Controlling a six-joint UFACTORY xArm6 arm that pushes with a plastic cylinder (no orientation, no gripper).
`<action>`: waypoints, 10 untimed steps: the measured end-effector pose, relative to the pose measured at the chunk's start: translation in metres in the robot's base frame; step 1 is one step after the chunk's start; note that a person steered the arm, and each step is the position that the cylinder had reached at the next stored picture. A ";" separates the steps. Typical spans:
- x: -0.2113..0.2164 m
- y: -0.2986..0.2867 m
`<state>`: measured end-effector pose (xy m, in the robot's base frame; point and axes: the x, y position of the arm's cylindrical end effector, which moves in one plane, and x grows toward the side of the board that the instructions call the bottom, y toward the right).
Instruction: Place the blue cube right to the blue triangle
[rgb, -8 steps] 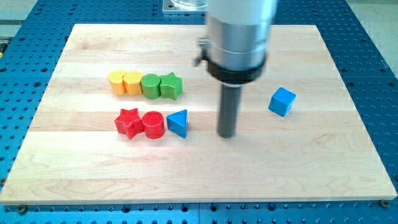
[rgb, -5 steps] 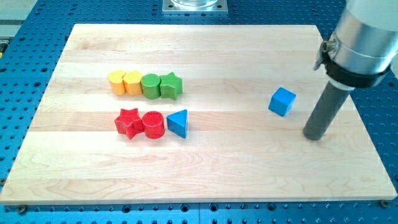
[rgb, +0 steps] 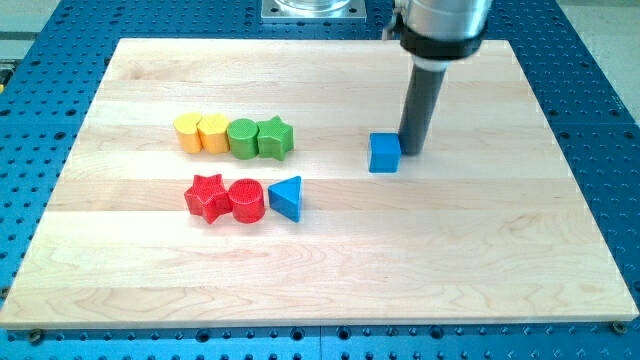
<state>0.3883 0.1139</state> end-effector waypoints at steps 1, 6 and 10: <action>-0.039 -0.006; 0.058 0.009; 0.071 -0.055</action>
<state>0.4594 0.0586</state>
